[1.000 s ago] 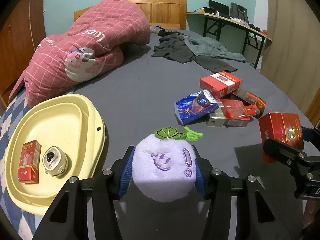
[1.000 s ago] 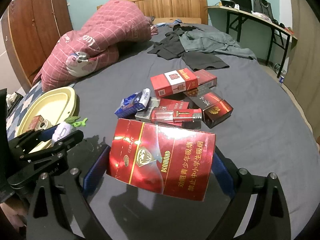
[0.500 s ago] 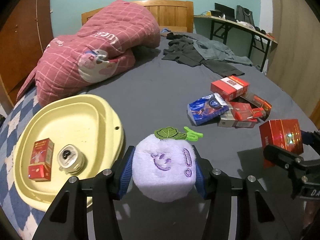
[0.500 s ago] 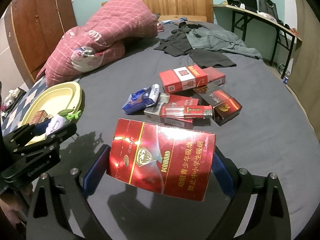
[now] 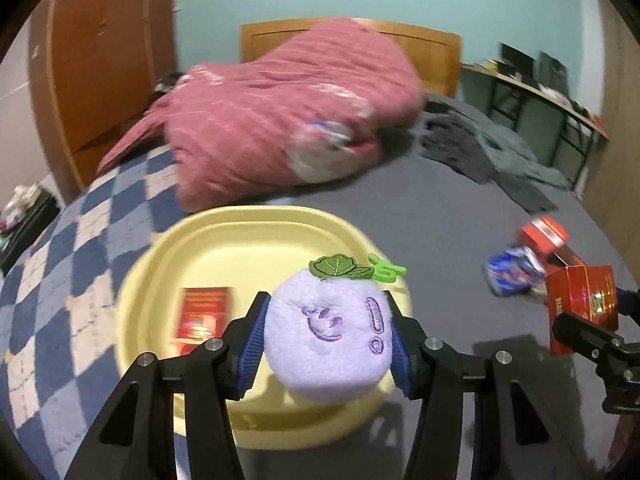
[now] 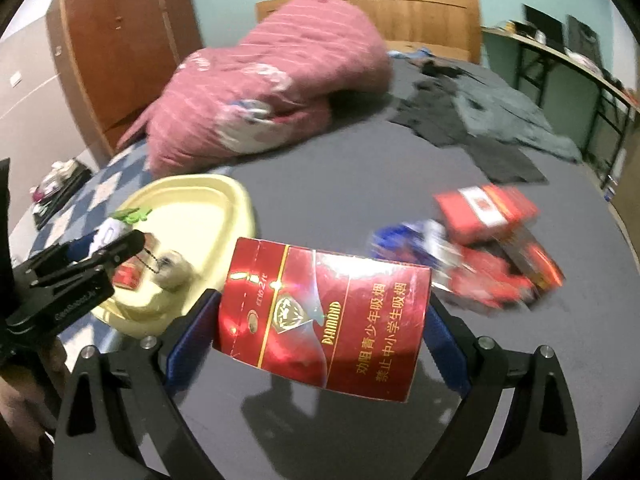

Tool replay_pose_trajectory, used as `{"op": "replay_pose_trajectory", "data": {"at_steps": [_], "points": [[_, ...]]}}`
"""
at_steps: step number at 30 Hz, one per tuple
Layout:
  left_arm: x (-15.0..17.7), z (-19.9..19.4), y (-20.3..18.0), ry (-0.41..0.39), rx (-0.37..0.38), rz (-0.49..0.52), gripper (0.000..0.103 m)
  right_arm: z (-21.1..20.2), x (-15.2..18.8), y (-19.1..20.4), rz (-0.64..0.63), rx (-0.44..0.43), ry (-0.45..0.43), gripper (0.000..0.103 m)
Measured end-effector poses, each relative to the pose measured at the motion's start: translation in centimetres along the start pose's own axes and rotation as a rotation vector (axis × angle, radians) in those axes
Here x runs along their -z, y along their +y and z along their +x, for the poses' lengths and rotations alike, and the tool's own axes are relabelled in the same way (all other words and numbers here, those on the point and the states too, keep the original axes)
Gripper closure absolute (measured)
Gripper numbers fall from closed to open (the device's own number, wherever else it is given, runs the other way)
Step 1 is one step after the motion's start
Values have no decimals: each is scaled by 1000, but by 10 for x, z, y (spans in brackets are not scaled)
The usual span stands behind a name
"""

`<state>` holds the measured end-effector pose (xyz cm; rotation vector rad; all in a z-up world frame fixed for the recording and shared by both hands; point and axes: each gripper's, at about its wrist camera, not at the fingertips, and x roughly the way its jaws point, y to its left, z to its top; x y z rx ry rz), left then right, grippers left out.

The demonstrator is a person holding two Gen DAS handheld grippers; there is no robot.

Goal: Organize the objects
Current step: 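Lower the plush onto the tray with the left tool while the right tool places the Diamond pack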

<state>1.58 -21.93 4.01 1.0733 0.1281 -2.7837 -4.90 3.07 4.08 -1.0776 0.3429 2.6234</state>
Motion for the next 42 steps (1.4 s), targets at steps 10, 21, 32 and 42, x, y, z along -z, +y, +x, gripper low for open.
{"op": "replay_pose_trajectory", "data": {"at_steps": [10, 21, 32, 42], "points": [[-18, 18, 85, 29, -87, -104, 51, 43, -38, 91, -145, -95, 19, 8], [-21, 50, 112, 65, -66, -157, 51, 101, -54, 120, -176, -128, 79, 8], [-3, 105, 120, 167, -22, -172, 51, 156, -50, 134, -205, -143, 141, 8], [1, 125, 110, 199, -9, -164, 48, 182, -41, 141, -251, -100, 173, 8]]}}
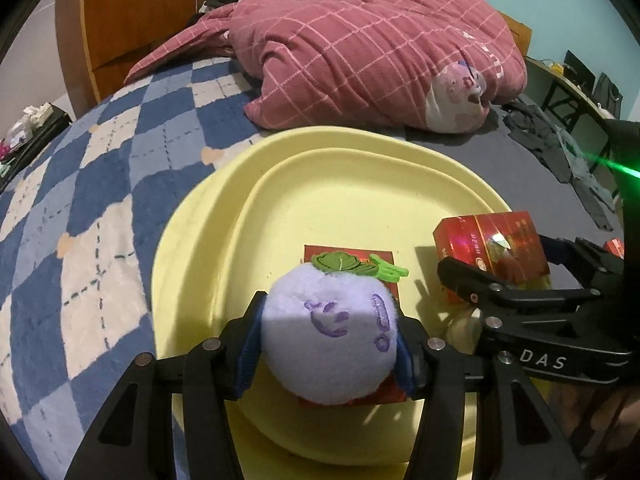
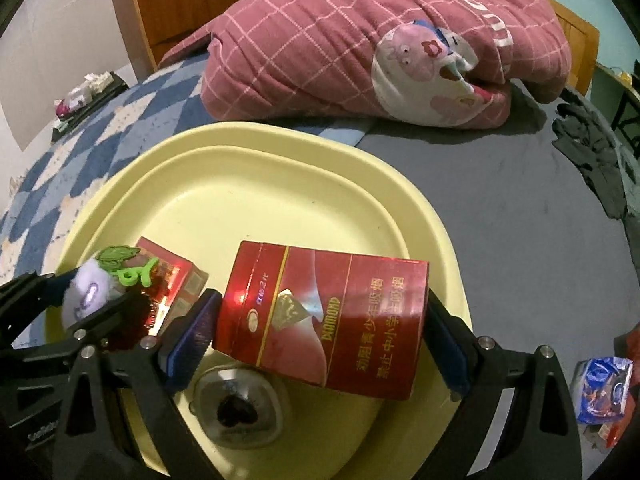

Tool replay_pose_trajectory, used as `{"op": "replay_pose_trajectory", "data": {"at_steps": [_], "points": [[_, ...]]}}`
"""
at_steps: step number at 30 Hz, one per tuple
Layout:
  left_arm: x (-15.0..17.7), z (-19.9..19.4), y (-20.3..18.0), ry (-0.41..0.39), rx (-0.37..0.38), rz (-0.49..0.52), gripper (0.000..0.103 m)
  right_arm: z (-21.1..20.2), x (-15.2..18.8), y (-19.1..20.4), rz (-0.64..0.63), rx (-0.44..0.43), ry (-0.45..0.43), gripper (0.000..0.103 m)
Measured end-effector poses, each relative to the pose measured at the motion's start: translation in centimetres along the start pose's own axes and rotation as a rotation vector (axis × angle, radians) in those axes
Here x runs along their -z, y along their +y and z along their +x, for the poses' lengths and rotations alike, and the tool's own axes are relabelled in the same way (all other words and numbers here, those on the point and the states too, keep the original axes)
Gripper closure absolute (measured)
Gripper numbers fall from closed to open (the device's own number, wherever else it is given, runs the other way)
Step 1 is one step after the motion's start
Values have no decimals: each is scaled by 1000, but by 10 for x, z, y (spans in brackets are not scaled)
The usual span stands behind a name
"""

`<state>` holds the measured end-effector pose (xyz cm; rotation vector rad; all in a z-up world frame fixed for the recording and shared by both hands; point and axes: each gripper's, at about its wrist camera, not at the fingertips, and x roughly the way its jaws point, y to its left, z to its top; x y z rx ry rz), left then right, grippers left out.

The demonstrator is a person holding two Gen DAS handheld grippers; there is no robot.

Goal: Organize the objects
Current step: 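Lower the plush onto the tray with the left tool while the right tool places the Diamond pack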

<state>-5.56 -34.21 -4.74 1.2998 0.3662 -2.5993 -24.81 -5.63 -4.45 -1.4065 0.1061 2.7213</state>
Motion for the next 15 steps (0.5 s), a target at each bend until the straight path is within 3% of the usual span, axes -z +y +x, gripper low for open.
{"op": "replay_pose_trajectory", "data": {"at_steps": [15], "points": [[7, -5, -6, -14, -14, -1, 47, 12, 2, 4, -25, 46, 15, 8]]}}
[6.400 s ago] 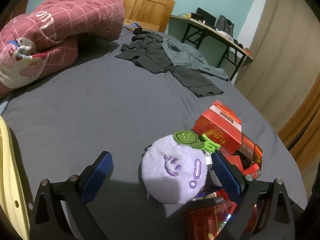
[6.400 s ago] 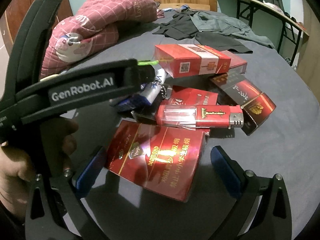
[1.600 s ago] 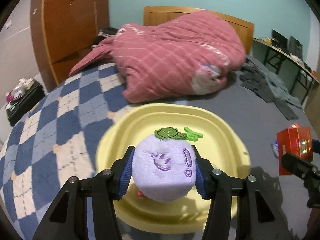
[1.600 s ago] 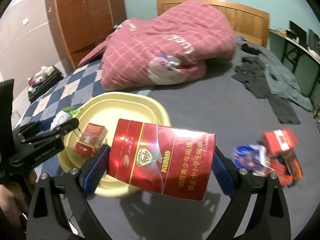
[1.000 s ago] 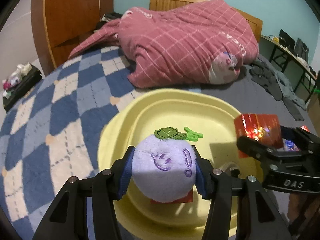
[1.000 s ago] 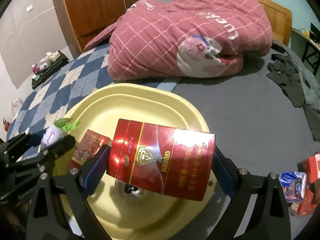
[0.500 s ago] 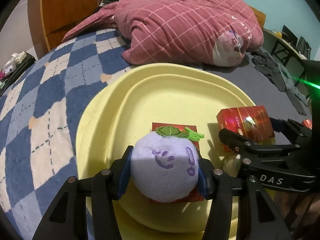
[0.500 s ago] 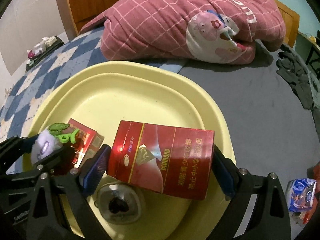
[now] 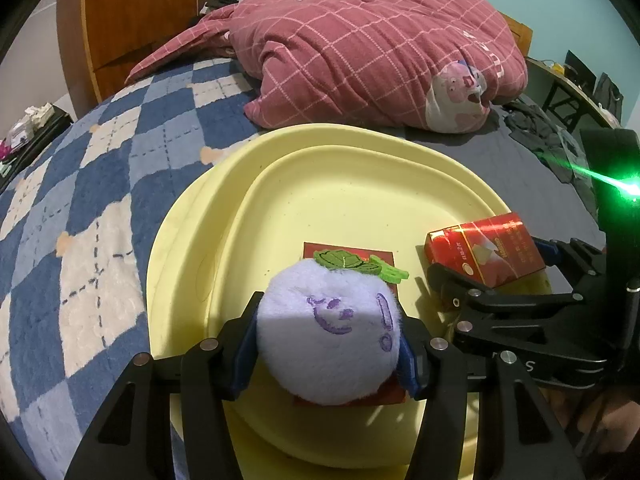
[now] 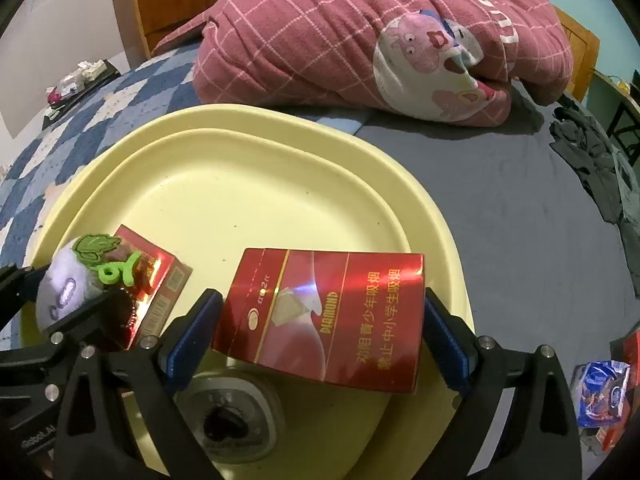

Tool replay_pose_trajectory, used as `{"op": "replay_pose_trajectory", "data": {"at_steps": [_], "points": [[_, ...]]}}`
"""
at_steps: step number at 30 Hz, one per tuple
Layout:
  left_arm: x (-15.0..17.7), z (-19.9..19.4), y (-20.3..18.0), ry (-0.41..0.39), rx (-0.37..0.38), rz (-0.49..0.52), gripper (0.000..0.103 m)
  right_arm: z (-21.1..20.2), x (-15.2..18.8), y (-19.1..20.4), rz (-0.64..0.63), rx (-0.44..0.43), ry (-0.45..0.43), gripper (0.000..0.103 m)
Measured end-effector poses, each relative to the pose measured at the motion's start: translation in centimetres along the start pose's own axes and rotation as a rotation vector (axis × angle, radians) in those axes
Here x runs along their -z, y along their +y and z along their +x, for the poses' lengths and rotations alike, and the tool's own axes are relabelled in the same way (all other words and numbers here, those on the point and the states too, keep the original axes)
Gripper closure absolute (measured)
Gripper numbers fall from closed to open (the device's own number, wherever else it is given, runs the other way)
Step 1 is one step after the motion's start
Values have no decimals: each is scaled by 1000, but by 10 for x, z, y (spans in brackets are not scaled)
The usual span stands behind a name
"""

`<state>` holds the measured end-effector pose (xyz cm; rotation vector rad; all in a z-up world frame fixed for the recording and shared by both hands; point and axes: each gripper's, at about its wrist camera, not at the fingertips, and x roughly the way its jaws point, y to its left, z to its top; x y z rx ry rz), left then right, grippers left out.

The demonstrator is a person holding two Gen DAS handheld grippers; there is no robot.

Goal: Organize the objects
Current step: 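Lower the plush onto the tray with the left tool while the right tool places the Diamond pack, then open both tools and withdraw them from the tray toward the pile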

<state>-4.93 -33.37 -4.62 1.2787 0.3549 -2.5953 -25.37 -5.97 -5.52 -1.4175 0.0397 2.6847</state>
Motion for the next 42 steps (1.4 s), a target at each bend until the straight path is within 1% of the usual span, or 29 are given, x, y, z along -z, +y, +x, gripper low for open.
{"op": "replay_pose_trajectory", "data": {"at_steps": [3, 6, 8, 9, 10, 11, 13, 14, 15, 18, 20, 22, 25, 28, 31, 36, 40, 42], "points": [[0, 0, 0, 4, -3, -7, 42, 1, 0, 1, -8, 2, -2, 7], [-2, 0, -2, 27, 7, -8, 39, -1, 0, -1, -11, 1, -9, 7], [-3, -2, -2, 25, 13, -9, 35, -3, 0, -4, 0, -12, -11, 7], [-5, -4, -2, 19, 16, -11, 32, -4, 0, -4, 5, -17, -12, 7], [-6, -7, -1, 8, 10, -14, 20, -6, 0, -5, 11, -21, -15, 7], [-8, -12, 0, -15, -2, -20, 18, -8, 1, -6, 21, -28, -20, 6], [-10, -20, 5, -46, 5, -34, 10, -14, 3, -7, 30, -43, -32, 3], [-11, -25, 7, -60, 15, -43, 8, -18, 4, -7, 27, -52, -39, 0], [-11, -28, 9, -70, 23, -55, 6, -20, 4, -6, 20, -53, -40, 0], [-11, -34, 13, -77, 48, -80, 5, -23, 8, 1, -26, -20, -25, 0], [-11, -36, 12, -81, 52, -68, 5, -25, 10, 3, -35, -3, -23, 0], [-12, -38, 10, -87, 57, -54, 1, -30, 13, 2, -27, 0, -29, 0], [-12, -43, 5, -97, 69, -37, 0, -44, 17, -5, -21, 16, -50, 0], [-11, -50, -4, -111, 62, -16, 0, -54, 22, -16, -6, 35, -54, 0], [-9, -56, -13, -112, 87, -10, 0, -67, 29, -32, 23, 56, -60, 0], [-1, -64, -40, -135, 103, 50, 0, -87, 48, -60, 79, 92, -70, 0], [10, -71, -70, -154, 165, 91, 0, -102, 68, -82, 130, 117, -69, 0], [17, -71, -87, -151, 184, 134, 0, -108, 79, -94, 153, 134, -69, 0]]}}
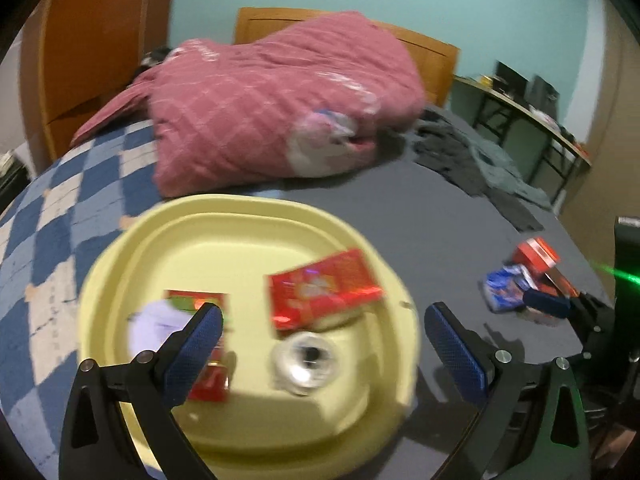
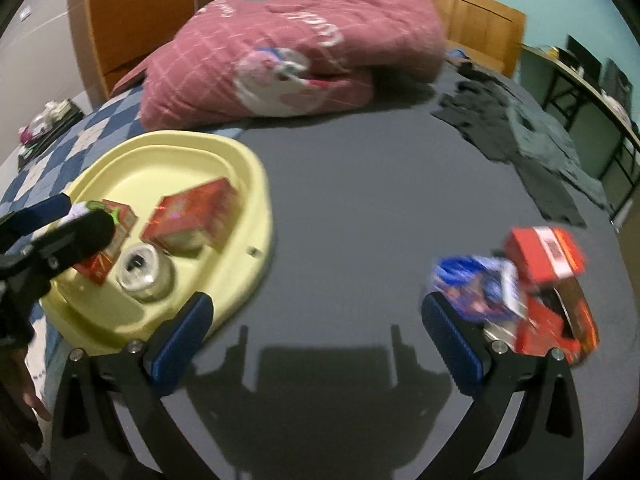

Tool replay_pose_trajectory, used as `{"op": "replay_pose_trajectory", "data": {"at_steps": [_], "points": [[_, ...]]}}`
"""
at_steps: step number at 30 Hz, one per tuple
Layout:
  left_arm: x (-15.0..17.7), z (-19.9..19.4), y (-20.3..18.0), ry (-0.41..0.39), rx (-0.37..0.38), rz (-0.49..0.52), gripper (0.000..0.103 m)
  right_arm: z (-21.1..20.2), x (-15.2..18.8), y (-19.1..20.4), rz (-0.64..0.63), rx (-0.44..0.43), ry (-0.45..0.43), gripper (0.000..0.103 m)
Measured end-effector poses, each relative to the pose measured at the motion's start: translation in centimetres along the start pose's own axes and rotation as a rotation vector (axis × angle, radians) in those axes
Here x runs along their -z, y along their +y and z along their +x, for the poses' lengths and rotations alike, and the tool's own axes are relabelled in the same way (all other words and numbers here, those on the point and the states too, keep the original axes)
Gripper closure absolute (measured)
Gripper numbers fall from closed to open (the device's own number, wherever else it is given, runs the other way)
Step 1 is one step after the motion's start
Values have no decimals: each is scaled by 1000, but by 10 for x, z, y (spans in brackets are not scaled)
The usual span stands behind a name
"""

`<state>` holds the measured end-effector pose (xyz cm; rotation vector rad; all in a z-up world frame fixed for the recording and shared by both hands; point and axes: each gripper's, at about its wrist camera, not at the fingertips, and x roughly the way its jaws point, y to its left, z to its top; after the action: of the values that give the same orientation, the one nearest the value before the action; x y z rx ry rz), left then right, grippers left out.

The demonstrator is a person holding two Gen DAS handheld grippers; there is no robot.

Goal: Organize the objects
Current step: 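Open both tools and withdraw them from the tray toward the pile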

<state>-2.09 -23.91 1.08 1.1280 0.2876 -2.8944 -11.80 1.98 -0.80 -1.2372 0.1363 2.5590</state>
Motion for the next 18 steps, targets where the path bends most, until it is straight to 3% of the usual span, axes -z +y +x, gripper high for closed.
{"op": "replay_pose_trajectory", "data": {"at_steps": [4, 10, 18], "points": [[9, 8, -34, 24, 34, 69, 0, -9, 15, -29, 43, 38, 8, 0], [14, 10, -86, 27, 126, 90, 0, -27, 35, -72, 88, 96, 4, 0], [17, 9, -113, 43, 141, 161, 0, -53, 65, -127, 173, 139, -15, 0]]}}
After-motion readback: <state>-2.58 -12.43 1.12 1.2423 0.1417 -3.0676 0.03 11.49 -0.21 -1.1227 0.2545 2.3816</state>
